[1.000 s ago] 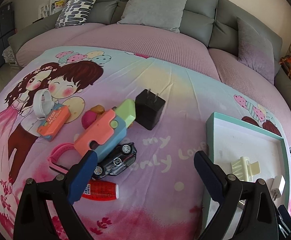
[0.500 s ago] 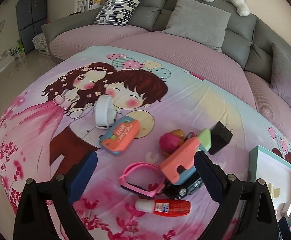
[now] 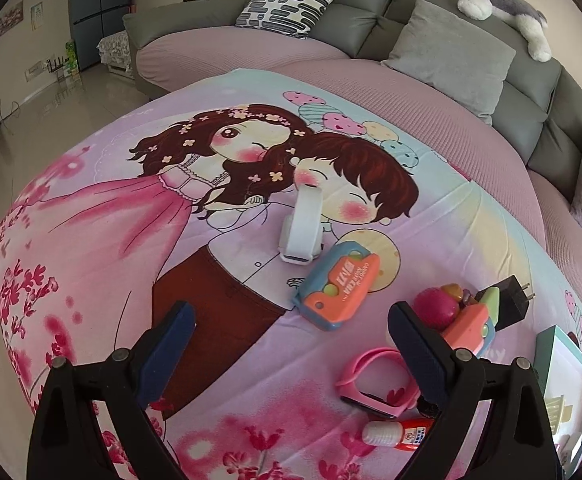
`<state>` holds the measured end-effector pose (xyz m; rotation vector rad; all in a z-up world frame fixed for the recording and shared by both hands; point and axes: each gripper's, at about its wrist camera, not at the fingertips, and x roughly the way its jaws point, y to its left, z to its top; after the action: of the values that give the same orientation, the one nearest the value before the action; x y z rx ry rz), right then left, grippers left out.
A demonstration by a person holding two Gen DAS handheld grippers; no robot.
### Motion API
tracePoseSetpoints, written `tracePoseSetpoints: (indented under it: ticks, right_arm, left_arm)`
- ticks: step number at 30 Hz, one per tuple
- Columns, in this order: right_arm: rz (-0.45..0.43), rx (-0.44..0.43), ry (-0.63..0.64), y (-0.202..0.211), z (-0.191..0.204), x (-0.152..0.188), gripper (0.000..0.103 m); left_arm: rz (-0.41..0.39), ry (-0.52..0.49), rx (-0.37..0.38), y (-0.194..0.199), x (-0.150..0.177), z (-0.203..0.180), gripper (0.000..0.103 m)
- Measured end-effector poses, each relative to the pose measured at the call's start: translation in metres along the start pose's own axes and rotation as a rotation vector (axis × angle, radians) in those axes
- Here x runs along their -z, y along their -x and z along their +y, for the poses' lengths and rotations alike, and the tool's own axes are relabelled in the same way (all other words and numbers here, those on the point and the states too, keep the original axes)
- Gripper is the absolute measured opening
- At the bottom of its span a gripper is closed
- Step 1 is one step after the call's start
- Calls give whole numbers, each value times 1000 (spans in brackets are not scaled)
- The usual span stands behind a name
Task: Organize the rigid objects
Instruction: 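Withdraw both tools from the tray toward the items on the bedspread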
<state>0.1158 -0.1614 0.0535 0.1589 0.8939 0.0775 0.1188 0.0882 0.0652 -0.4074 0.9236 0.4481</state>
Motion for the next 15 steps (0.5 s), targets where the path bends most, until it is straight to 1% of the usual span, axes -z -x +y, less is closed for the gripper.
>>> tracePoseSetpoints:
  ticks: [3, 6, 8, 11, 15]
  right_arm:
    - [40, 0, 13, -13, 10, 6, 103]
    - [38, 66, 79, -16, 20, 10, 103]
    - [38, 85, 98, -17, 22, 11, 103]
    - [30, 94, 99, -15, 23, 11, 103]
    - [-1, 98, 108, -9, 27, 10, 103]
  left_arm:
    - [8, 15, 0, -5, -1, 8, 97]
    - [32, 35, -1, -12, 0, 15, 97]
    - [50, 44, 10, -15, 0, 18, 97]
    - [54, 34, 8, -15, 0, 19, 97]
    - [59, 25, 19, -14, 0, 20, 97]
